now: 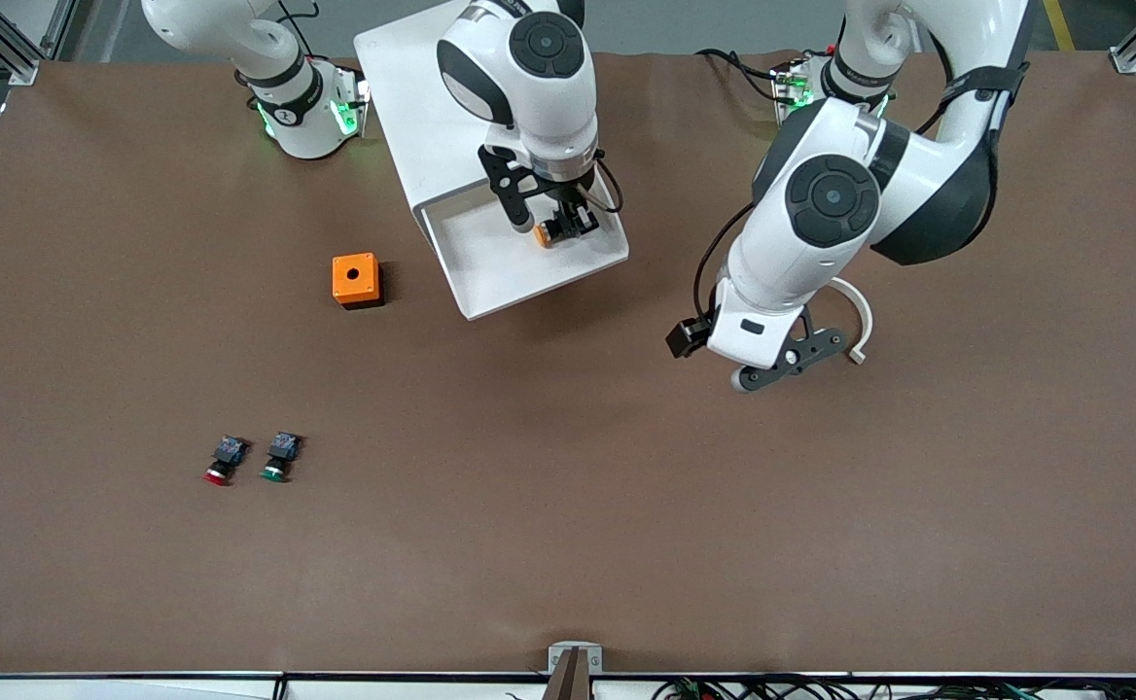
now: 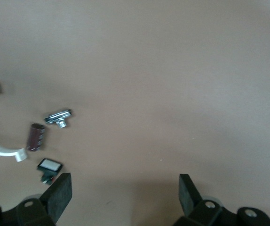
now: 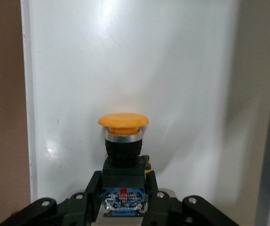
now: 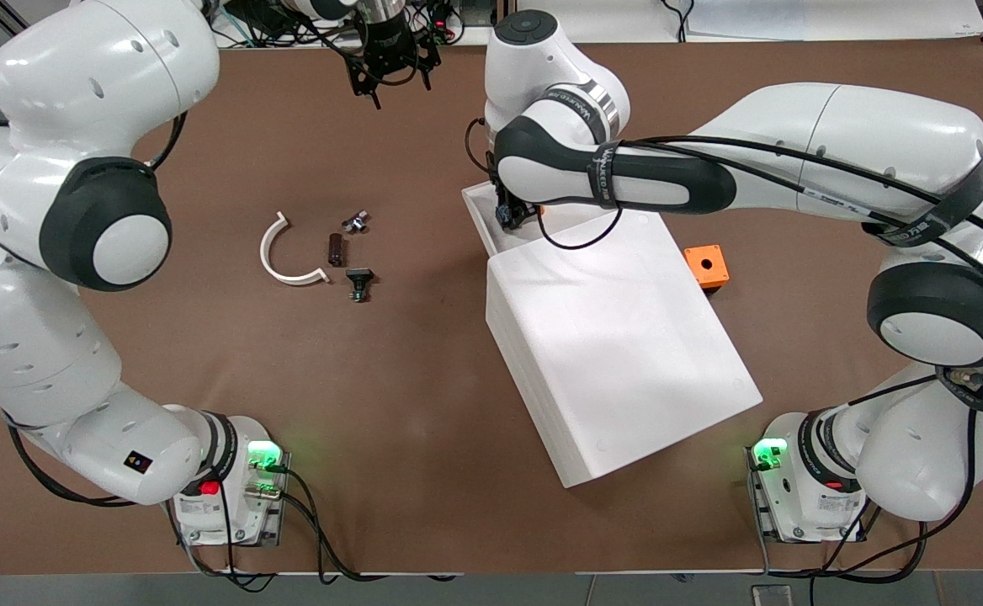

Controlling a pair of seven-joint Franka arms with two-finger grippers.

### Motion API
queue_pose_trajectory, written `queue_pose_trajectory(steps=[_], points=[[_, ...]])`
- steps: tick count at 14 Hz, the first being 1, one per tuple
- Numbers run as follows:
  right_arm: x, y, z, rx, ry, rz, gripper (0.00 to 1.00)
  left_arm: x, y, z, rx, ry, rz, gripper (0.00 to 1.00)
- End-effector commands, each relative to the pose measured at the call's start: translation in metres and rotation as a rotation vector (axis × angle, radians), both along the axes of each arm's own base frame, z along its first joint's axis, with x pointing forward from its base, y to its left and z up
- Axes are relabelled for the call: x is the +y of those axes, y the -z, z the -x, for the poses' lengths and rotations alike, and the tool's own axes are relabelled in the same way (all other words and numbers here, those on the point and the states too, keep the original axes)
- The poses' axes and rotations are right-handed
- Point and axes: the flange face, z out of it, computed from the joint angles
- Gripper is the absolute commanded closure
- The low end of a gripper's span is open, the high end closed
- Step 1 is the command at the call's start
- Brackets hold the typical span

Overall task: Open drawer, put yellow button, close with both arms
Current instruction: 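Lower the yellow button into the drawer and open the right gripper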

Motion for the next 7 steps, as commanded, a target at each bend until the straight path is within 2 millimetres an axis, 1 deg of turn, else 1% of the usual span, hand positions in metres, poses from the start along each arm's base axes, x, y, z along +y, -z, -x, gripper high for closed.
queue_pose_trajectory(steps=[1,2,3,4,5,6,7], points=[[0.005,-0.004,-0.003,-0.011,0.018,-0.005,0.38,-0.022,0.016,0.007,-0.02,0.043,0.018,0.0],[0.006,-0.008,-0.004,-0.018,0.017,-0.009,0.0,-0.029,0.024,0.009,-0.01,0.05,0.021,0.0],[0.004,-0.012,-0.008,-0.026,0.014,-0.012,0.0,-0.034,0.032,0.012,0.001,0.054,0.02,0.0],[0.002,-0.025,-0.017,-0.04,0.003,-0.027,0.0,-0.037,0.04,0.013,0.013,0.058,0.017,0.0],[-0.004,-0.037,-0.027,-0.042,-0.055,-0.032,0.0,-0.044,0.047,0.016,0.025,0.066,0.02,0.0],[-0.016,-0.047,-0.037,-0.022,-0.186,-0.016,0.0,-0.05,0.051,0.018,0.035,0.066,0.039,0.0],[-0.023,-0.062,-0.04,0.001,-0.349,-0.002,0.0,-0.057,0.062,0.019,0.045,0.063,0.053,0.0]])
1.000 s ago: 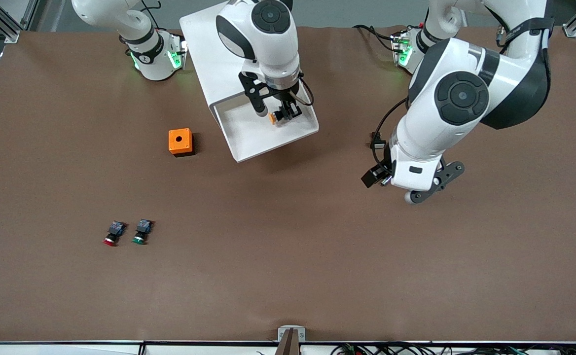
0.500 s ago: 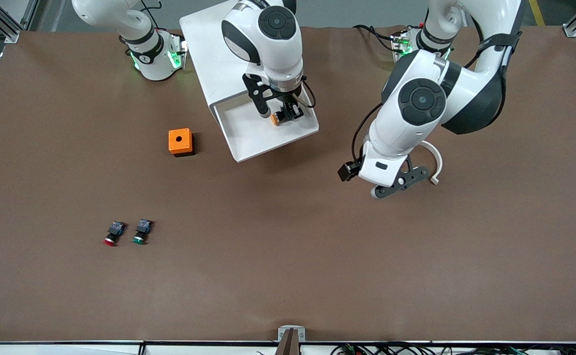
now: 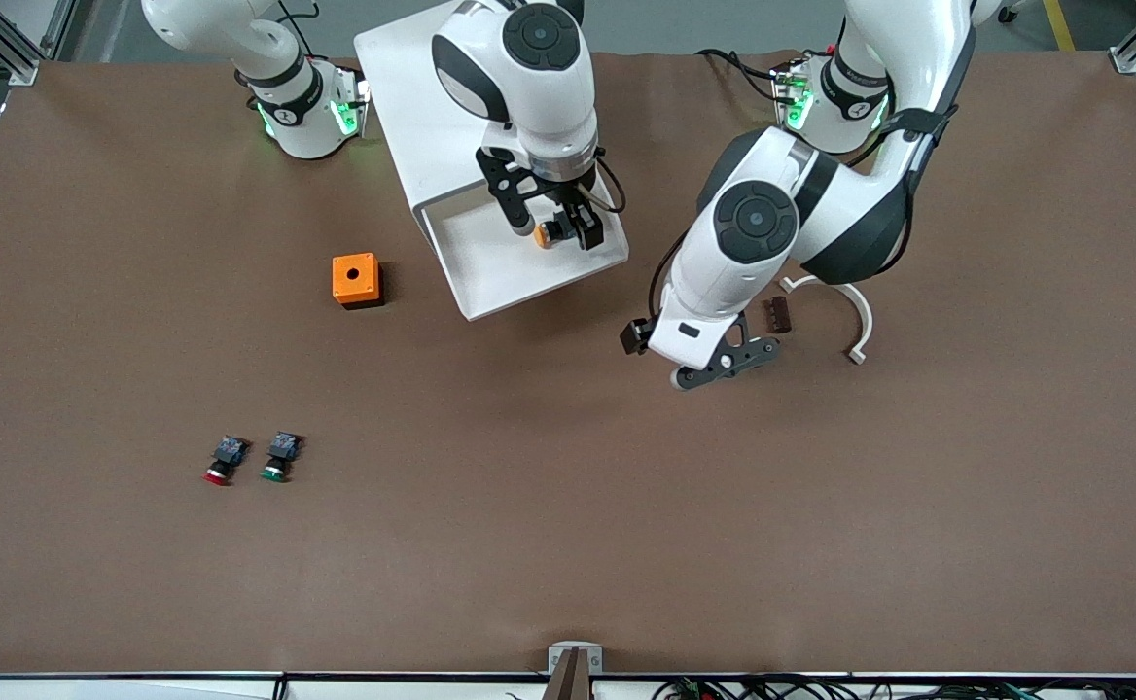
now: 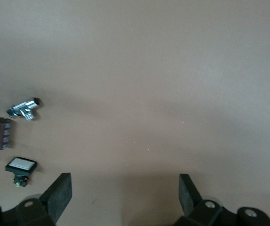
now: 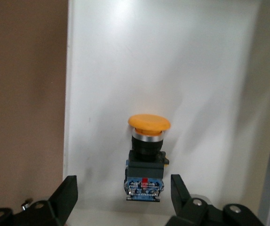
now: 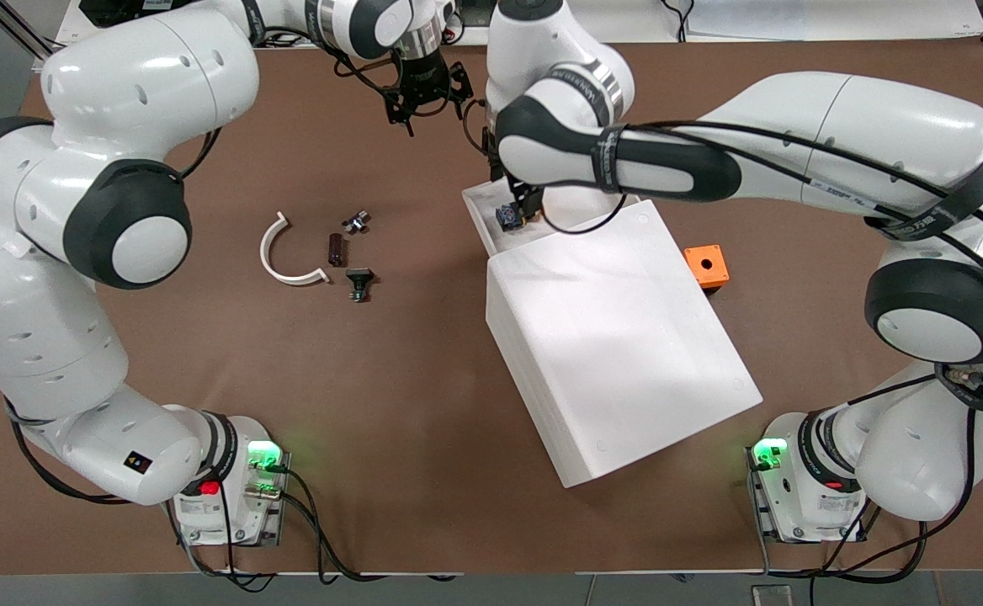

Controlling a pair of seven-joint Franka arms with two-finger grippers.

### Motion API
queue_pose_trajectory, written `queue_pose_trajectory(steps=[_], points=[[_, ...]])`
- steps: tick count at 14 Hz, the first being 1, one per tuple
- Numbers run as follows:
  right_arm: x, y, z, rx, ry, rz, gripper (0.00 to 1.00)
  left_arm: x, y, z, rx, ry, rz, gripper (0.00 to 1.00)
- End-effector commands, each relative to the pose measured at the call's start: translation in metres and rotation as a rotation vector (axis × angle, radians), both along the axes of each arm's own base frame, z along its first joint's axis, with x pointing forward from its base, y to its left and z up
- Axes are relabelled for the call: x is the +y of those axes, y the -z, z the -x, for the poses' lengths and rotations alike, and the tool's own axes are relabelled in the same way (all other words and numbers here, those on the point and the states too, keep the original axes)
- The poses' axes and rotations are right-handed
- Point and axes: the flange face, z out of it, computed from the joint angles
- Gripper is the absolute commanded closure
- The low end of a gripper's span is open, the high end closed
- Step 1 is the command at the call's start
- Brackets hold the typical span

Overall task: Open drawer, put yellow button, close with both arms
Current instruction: 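Lower the yellow button into the drawer and open the right gripper, then push the drawer shut with the left gripper while the right gripper withdraws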

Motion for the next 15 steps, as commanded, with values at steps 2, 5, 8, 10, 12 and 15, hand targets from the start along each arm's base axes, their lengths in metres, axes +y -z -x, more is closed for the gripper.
queue_pose_trajectory(steps=[2,5,8,10,12,15], points=[[-0.043,-0.055,-0.033,0.065,-0.419,0.04,0.0,-0.032,0.024,0.013,0.032,0.015,0.047,0.0],[-0.104,-0.086,-0.077,0.048,-0.546,0.075,0.0,-0.056,0.041,0.03,0.073,-0.022,0.052,0.0],[-0.175,-0.092,-0.115,0.092,-0.633,0.078,0.0,-0.092,0.044,0.059,0.094,-0.081,0.063,0.0],[-0.221,-0.092,-0.138,0.119,-0.689,0.069,0.0,-0.106,0.042,0.073,0.098,-0.062,0.065,0.0],[-0.27,-0.093,-0.16,0.128,-0.774,0.046,0.0,-0.124,0.044,0.094,0.113,-0.079,0.054,0.0],[-0.339,-0.095,-0.185,0.126,-0.857,0.01,0.0,-0.151,0.047,0.129,0.132,-0.104,0.029,0.0]])
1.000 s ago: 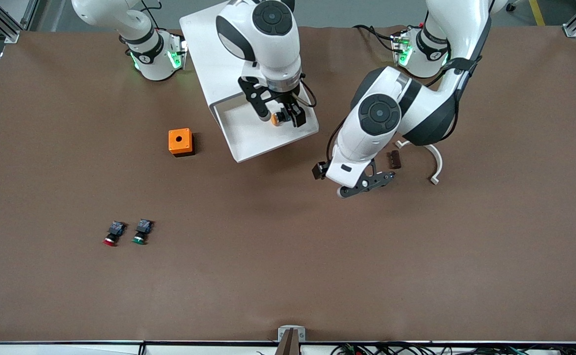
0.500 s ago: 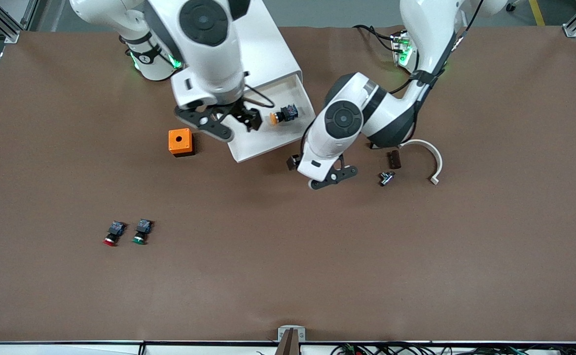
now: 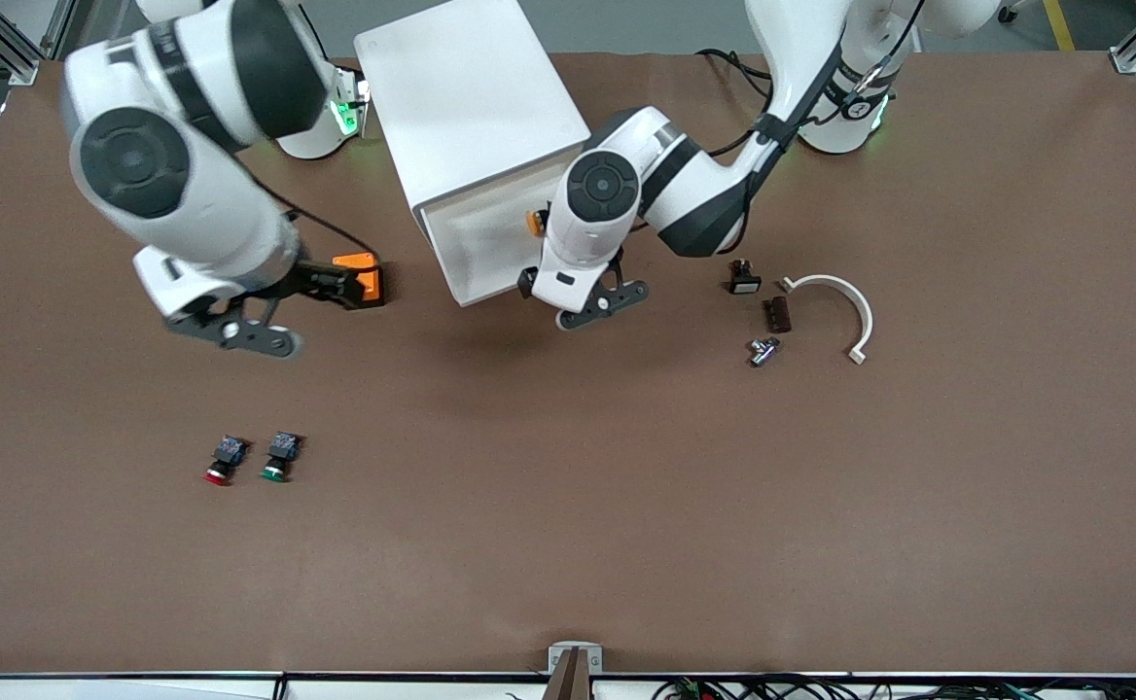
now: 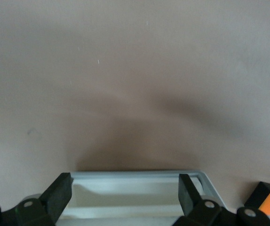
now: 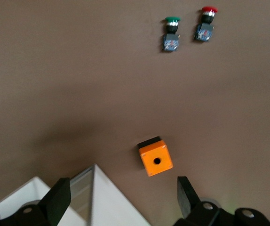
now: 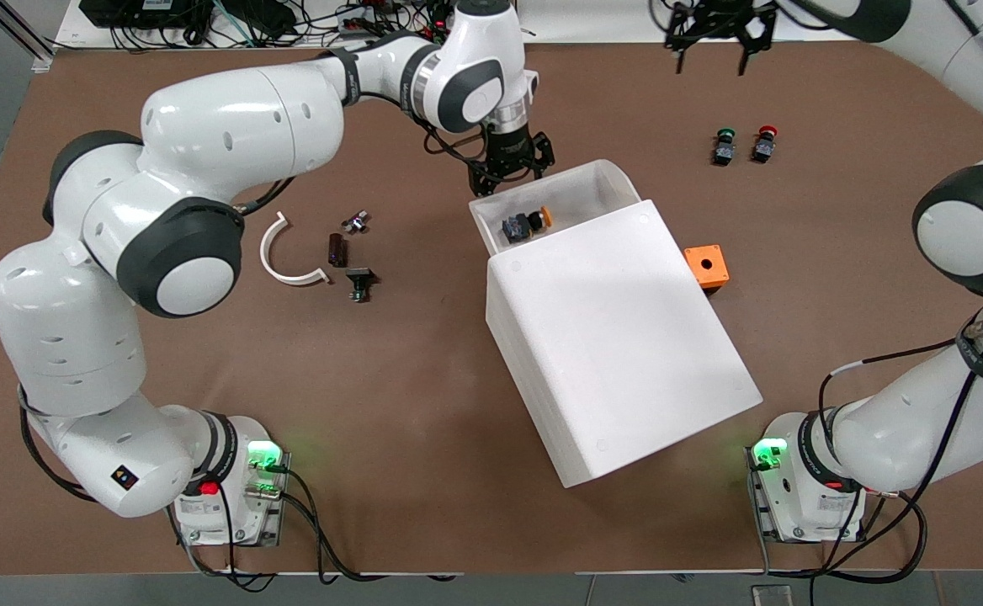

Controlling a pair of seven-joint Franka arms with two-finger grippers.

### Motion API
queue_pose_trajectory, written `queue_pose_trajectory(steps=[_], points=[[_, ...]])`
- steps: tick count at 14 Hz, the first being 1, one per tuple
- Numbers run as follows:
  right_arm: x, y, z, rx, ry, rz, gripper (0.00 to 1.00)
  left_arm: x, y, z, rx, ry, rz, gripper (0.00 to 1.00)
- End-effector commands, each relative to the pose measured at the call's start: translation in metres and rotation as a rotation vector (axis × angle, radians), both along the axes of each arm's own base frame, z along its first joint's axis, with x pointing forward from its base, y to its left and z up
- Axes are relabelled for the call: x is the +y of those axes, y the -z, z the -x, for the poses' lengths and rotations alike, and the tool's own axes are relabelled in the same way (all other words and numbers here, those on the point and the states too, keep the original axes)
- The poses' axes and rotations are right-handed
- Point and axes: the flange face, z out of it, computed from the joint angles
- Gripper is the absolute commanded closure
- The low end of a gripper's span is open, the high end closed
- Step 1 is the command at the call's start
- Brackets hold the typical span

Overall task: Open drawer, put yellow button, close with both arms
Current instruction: 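Push the drawer shut with the left gripper while the right gripper withdraws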

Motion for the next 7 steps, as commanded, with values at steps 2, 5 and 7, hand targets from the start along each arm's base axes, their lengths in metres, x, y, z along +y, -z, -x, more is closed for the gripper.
queue_pose_trajectory(steps=[2,5,7], points=[[-0.079,-0.008,-0.017,0.021,-0.087,-0.045,0.0,-0.033,0.001,0.046,0.033,-0.03,-0.023,0.0],[-0.12,-0.035,-0.017,0.041,-0.128,-0.061,0.0,-0.056,0.003,0.08,0.045,-0.044,-0.042,0.0],[-0.16,-0.045,-0.018,0.052,-0.126,-0.077,0.0,-0.07,0.013,0.103,0.059,-0.048,-0.064,0.0]])
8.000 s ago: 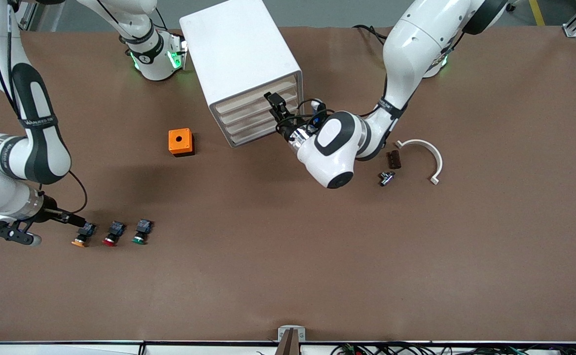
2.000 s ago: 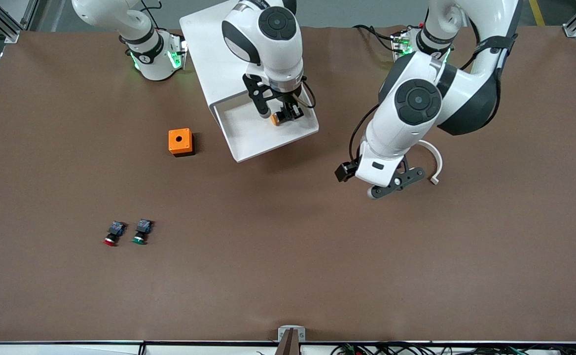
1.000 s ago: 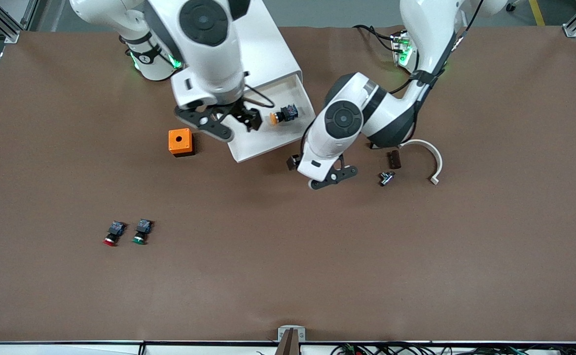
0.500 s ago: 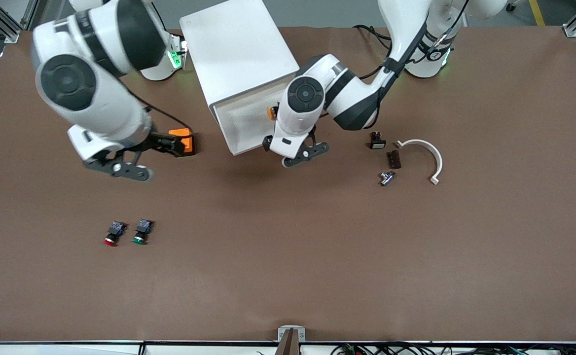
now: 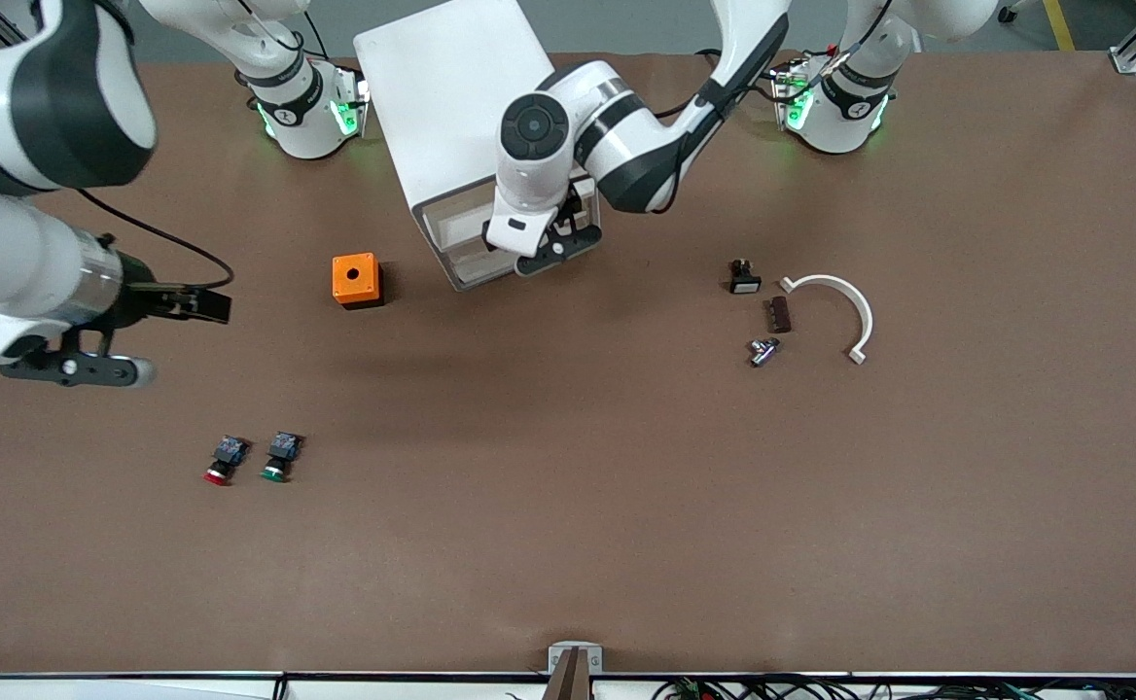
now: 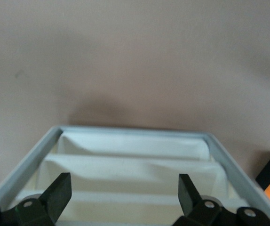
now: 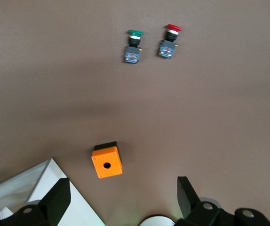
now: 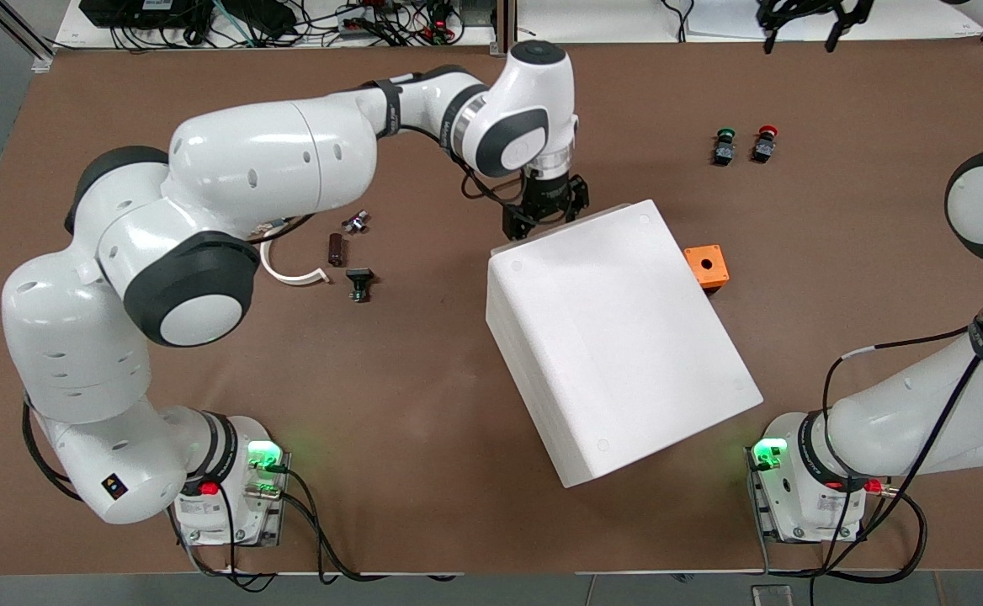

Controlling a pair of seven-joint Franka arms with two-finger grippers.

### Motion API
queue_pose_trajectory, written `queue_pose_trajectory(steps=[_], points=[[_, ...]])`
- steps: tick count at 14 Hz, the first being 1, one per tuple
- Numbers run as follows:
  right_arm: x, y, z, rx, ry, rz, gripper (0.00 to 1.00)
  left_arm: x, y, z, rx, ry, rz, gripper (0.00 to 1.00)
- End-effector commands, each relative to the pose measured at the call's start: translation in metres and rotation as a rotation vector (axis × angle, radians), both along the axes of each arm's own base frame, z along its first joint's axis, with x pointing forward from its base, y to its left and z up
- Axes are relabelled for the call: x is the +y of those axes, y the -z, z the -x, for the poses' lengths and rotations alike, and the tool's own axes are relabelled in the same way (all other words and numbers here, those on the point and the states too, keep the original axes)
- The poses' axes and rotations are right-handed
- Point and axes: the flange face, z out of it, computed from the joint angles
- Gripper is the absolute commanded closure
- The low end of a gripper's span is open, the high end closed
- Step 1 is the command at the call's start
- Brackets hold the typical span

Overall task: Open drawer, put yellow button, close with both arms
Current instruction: 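Push the drawer shut with the left gripper while the right gripper withdraws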

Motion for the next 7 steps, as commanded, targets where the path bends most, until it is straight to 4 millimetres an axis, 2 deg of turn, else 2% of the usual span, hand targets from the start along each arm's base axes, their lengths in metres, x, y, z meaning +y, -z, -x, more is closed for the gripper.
queue_pose_trajectory(steps=[1,3,4,6,7], points=[[-0.044,-0.019,0.002,0.003,-0.032,-0.023,0.0,-0.014,0.008,0.024,0.031,-0.027,-0.018,0.0],[-0.093,-0.017,0.001,0.008,-0.081,-0.064,0.0,-0.023,0.007,0.043,0.049,-0.032,-0.02,0.0],[-0.111,-0.017,0.001,0.007,-0.116,-0.08,0.0,-0.022,0.009,0.045,0.054,-0.045,-0.029,0.0],[-0.128,-0.015,0.002,0.009,-0.105,-0.084,0.0,-0.02,0.005,0.043,0.056,-0.047,-0.031,0.0],[-0.127,-0.016,0.002,0.008,-0.104,-0.081,0.0,-0.018,0.004,0.039,0.054,-0.044,-0.029,0.0]])
